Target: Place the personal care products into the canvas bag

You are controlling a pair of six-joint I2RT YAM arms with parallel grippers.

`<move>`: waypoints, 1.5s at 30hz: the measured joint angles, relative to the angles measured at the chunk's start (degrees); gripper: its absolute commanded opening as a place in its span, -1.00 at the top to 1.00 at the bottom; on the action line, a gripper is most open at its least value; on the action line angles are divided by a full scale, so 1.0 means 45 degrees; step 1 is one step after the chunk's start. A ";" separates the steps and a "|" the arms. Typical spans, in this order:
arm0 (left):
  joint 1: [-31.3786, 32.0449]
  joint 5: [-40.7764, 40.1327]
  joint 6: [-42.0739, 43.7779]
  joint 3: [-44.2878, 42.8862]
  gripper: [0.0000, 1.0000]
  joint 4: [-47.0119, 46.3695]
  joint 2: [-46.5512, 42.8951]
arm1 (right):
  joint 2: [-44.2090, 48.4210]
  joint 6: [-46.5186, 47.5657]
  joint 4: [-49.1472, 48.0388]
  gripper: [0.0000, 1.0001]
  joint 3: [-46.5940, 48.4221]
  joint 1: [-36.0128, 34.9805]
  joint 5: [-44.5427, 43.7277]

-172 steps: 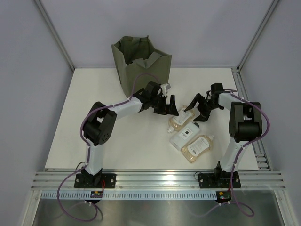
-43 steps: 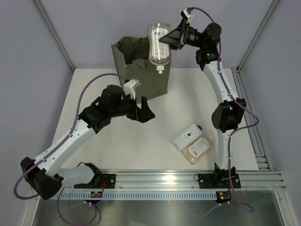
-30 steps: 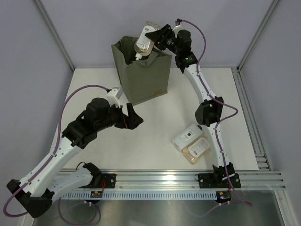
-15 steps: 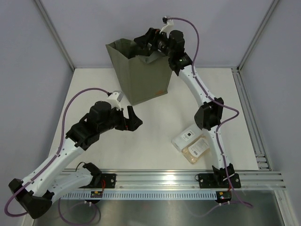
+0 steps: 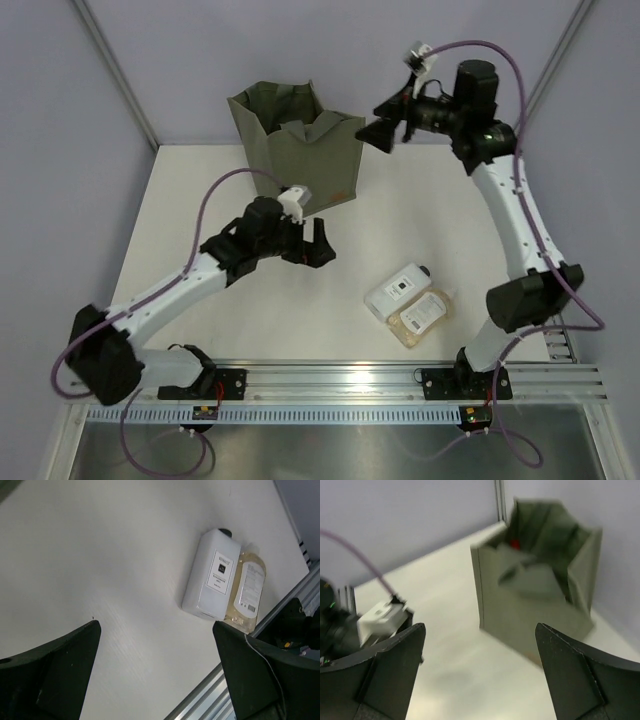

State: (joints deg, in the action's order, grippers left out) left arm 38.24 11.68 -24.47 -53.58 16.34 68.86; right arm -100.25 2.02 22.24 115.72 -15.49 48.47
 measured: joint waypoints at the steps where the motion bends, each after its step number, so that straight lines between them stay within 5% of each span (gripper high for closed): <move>1: 0.0214 0.0287 0.0053 -0.0447 -0.96 -0.0019 0.0937 | 0.0826 0.0602 0.0695 -0.99 -0.1010 0.0573 0.0461; 10: 0.1870 0.3842 0.1127 -0.3983 -0.91 -0.0408 0.7645 | 0.5095 0.6343 0.7305 -0.99 -0.9330 0.5343 0.0811; 15: 0.2497 0.4770 0.1744 -0.5843 -0.98 0.0228 1.0049 | 0.7227 0.7941 0.8607 -0.97 -1.1929 0.5756 -0.0005; 22: 0.2934 0.4862 0.1802 -0.7422 -0.97 0.0345 1.1793 | 0.8913 0.9345 0.8830 -0.85 -1.3644 0.5693 -0.1399; 37: 0.3653 0.3186 0.1481 -0.8446 -0.98 0.0316 1.2483 | 0.7864 0.8437 0.7344 -0.78 -1.4163 0.5693 -0.1923; 45: 0.4619 0.0510 0.1287 -0.9904 -0.78 0.1496 1.3158 | 0.7849 0.7800 0.6751 -0.76 -1.4178 0.5693 -0.2195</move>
State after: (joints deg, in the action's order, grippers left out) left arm 59.02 13.98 -18.68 -98.15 23.07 128.07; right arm -64.93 37.12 52.62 51.92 10.13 38.59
